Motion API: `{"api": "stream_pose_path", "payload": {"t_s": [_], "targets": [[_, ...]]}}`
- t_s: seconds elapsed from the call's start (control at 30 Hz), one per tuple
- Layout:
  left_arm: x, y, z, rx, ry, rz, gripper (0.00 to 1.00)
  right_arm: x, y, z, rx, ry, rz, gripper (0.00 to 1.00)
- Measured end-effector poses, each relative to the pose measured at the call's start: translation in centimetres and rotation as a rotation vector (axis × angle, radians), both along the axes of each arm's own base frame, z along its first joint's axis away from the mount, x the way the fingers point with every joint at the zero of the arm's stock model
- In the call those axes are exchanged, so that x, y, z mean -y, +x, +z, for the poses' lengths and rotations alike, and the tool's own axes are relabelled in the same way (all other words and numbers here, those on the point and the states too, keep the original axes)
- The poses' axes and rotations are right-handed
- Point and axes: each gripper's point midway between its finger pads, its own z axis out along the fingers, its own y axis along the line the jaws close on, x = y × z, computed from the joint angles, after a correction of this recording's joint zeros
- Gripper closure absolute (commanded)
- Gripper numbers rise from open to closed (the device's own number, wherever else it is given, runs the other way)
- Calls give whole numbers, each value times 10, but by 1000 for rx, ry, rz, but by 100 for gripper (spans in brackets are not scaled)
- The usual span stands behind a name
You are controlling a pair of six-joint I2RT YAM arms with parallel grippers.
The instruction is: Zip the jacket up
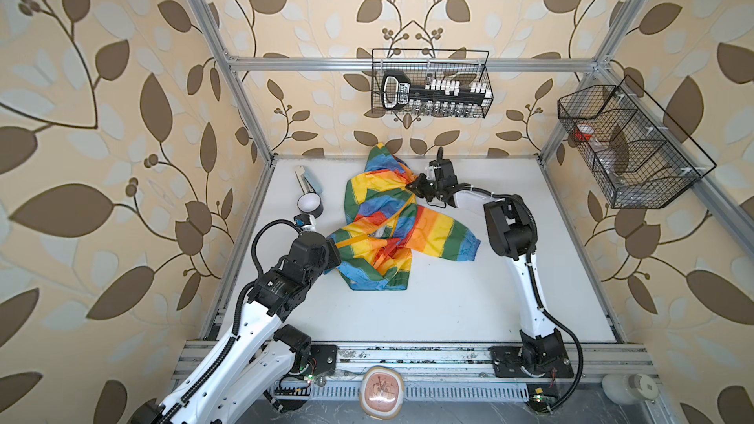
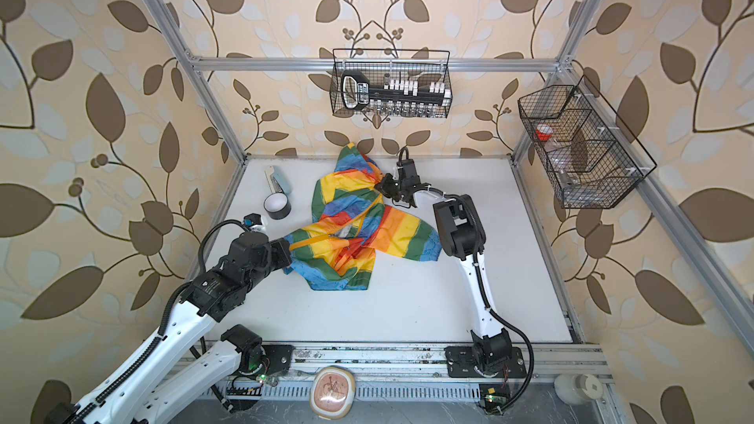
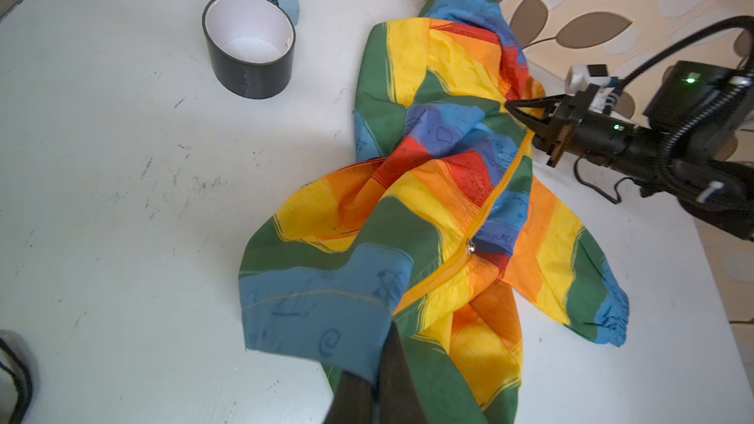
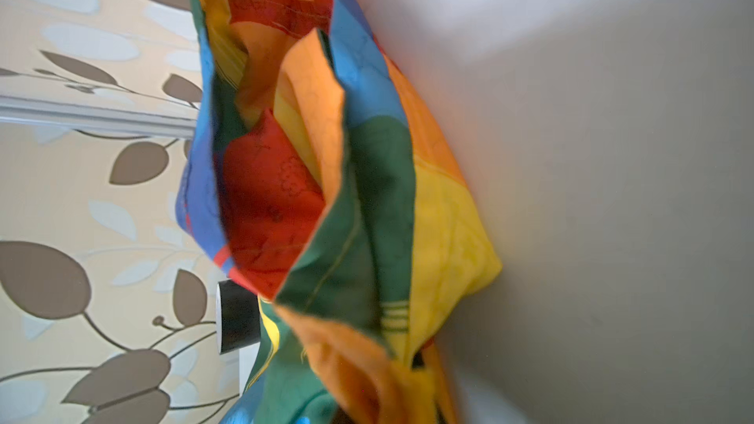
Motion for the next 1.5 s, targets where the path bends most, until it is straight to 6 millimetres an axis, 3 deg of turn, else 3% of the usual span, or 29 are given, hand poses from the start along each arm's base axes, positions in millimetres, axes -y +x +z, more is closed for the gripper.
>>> {"api": "stream_pose_path", "payload": {"t_s": [0.1, 0.23, 0.33, 0.43, 0.53, 0.67, 0.87, 0.93, 1.03, 1.1, 1.2, 1.3, 1.5], "targets": [[-1, 13, 1, -11, 33, -1, 100, 35, -18, 36, 24, 16, -43, 100], [5, 43, 20, 25, 55, -8, 100, 84, -41, 123, 169, 28, -104, 100], [16, 75, 45, 70, 70, -36, 100, 118, -68, 185, 301, 2, -149, 100], [25, 109, 74, 115, 62, -58, 100, 138, -89, 218, 371, -46, -165, 100], [30, 145, 106, 164, 49, -71, 100, 154, -90, 232, 385, -87, -174, 100], [44, 186, 152, 247, 34, -105, 100, 173, -77, 257, 395, -112, -195, 100], [52, 221, 218, 370, -21, -134, 100, 204, -64, 350, 566, -70, -253, 100], [55, 224, 240, 415, -38, -152, 100, 210, -65, 382, 639, -52, -260, 100], [56, 221, 267, 476, -57, -168, 100, 212, -72, 411, 724, -28, -249, 100], [54, 215, 278, 509, -65, -172, 100, 209, -78, 412, 745, -16, -238, 100], [49, 199, 271, 519, -72, -176, 100, 203, -98, 382, 713, -4, -223, 100], [43, 170, 234, 472, -76, -182, 100, 194, -124, 329, 623, -13, -208, 100], [25, 105, 125, 280, -99, -147, 100, 169, -187, 208, 389, -109, -156, 100]]}}
